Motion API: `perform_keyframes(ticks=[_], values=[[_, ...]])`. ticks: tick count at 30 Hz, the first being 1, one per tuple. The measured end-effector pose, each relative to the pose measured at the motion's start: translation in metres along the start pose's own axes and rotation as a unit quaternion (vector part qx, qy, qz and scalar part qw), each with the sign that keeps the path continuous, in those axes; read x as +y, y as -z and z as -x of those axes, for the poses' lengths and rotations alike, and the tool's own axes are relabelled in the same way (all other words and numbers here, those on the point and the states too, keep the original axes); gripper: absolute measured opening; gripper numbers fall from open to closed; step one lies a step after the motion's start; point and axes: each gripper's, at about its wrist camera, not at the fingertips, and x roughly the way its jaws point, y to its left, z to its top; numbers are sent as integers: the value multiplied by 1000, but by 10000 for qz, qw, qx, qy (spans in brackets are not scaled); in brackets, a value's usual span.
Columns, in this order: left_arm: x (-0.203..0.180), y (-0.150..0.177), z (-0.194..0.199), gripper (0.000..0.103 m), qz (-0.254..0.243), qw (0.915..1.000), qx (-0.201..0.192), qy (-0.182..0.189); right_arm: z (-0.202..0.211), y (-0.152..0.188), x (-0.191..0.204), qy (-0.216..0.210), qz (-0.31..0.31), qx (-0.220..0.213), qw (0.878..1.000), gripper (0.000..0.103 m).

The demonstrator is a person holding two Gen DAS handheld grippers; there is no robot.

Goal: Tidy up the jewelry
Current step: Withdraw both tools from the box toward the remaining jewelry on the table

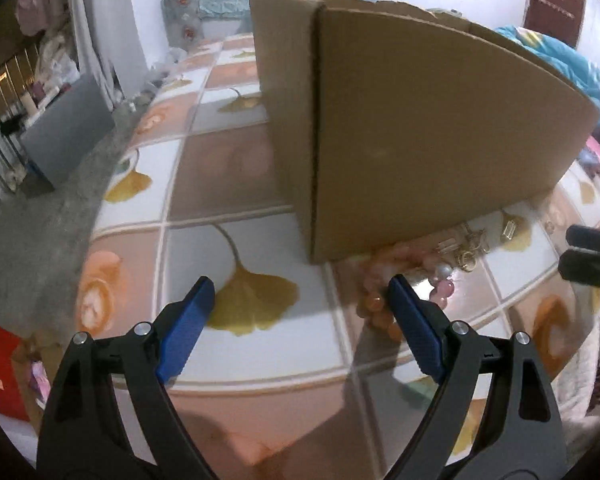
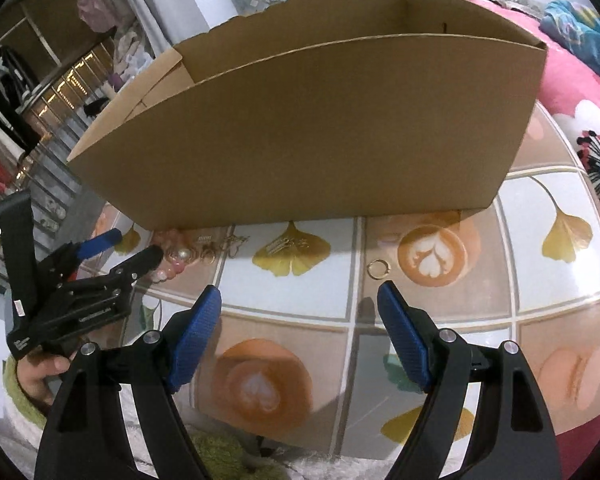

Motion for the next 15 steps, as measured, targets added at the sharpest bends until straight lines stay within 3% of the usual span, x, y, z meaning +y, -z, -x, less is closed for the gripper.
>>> perform_keyframes(ticks=[11, 13, 15], values=[[36, 10, 15, 85, 266, 9986, -117, -440, -8, -12, 7, 11, 123, -9, 9999, 78], [47, 8, 19, 85, 352, 9981, -259, -443, -5, -15, 8, -54, 131, -97, 9999, 78], [51, 5, 35, 85, 448, 9969, -614, -195, 0, -19, 11, -180, 134, -228, 9995, 78]])
